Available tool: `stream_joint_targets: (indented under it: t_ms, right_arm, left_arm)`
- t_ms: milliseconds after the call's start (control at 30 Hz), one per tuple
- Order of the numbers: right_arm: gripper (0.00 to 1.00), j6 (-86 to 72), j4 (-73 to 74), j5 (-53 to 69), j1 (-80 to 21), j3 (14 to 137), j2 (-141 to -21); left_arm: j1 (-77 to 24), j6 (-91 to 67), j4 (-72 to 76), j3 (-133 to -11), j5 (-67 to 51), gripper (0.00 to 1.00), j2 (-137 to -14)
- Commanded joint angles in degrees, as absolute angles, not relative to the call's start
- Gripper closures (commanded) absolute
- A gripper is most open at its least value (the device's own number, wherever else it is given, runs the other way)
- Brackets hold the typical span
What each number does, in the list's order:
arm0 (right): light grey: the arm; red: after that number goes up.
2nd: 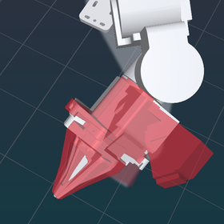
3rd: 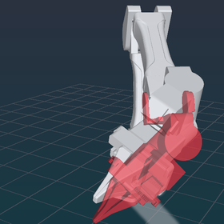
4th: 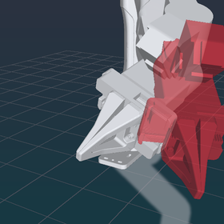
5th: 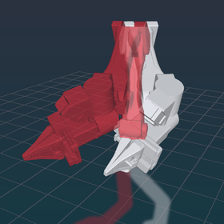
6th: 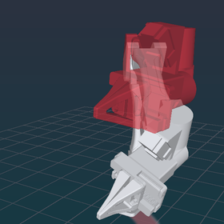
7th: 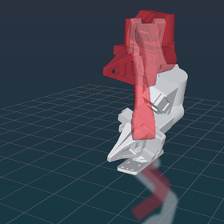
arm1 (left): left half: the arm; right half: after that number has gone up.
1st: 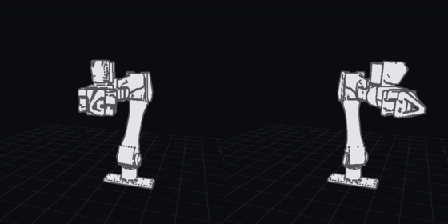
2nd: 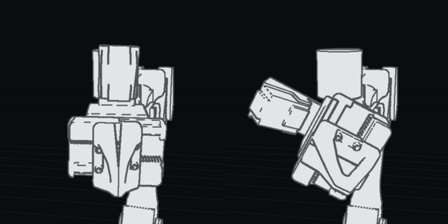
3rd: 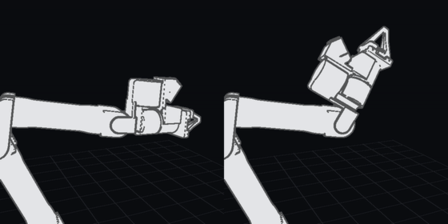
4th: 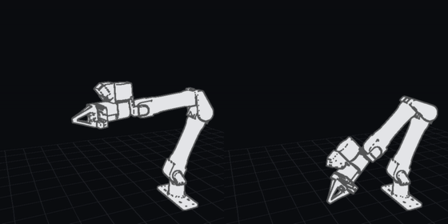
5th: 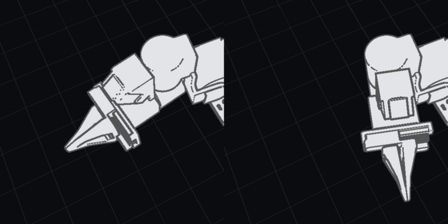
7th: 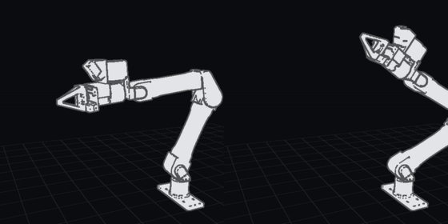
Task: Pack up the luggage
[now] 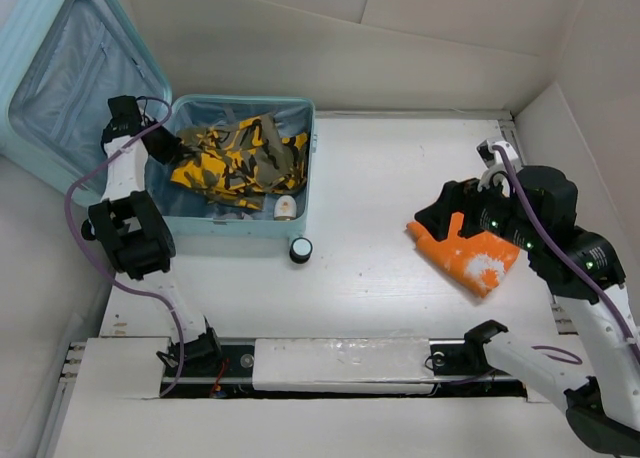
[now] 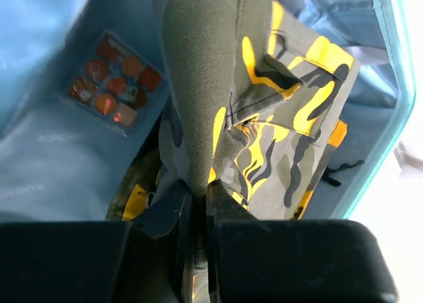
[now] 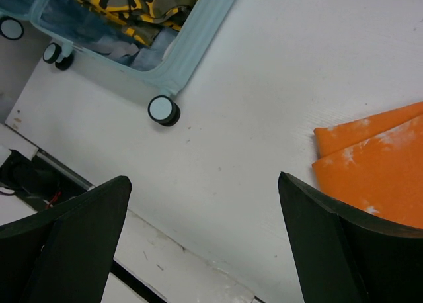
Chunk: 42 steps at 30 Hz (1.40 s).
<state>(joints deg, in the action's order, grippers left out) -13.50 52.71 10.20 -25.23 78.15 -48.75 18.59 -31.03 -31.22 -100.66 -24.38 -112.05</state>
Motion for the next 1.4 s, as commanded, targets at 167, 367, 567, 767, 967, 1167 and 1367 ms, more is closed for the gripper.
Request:
stream_joint_targets:
  t_ms: [167,367,567,767,967,1167,1367]
  right_arm:
    - [0.01,-16.34,48.25,5.99,-25.75,76.30,-48.34]
    - [0.01,-21.52,48.33,-2.70,-25.75,75.23,-51.85]
    - [0.10,-26.53,50.10,-10.37,-21.19,75.49,-54.05]
    - [0.18,-27.77,54.22,-12.83,-18.98,83.48,-50.90]
    - [0.12,-27.77,58.18,-12.93,-18.46,84.90,-48.52]
    - [0.08,-27.25,58.71,-7.22,-18.46,82.18,-45.53]
    - [0.09,-27.25,58.19,-3.00,-18.46,78.93,-43.60]
  left_arm:
    - [18.46,-32.33,-27.43,-102.32,-11.18,0.44,-101.38]
    - [12.59,-34.81,-17.86,-92.99,-5.89,0.15,-87.55]
    - [-22.62,-29.36,-19.34,-92.99,-6.25,0.20,-90.07]
    - [-48.46,-34.01,-16.79,-95.34,-8.26,0.20,-107.34]
    - [-55.18,-36.03,-17.57,-103.26,-13.70,0.20,-121.87]
    - [-56.25,-39.81,-14.24,-107.12,-13.29,0.20,-130.06]
    - [-54.59,-44.82,-11.44,-111.98,-15.11,0.43,-138.60]
